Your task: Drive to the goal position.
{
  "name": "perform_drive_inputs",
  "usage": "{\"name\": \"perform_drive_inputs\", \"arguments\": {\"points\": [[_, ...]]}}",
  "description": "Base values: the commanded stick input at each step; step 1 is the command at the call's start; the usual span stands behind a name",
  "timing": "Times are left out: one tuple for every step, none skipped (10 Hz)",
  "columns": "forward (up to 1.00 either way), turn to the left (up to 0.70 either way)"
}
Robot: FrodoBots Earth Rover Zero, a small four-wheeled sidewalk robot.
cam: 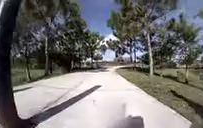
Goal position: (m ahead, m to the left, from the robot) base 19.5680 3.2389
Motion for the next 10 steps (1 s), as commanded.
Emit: {"name": "perform_drive_inputs", "arguments": {"points": [[0.85,0.25],[0.85,0.09],[0.85,0.0],[0.85,0.0],[0.85,0.0],[0.85,0.0],[0.85,0.0],[0.85,0.0],[0.85,0.0],[0.85,0.0]]}}
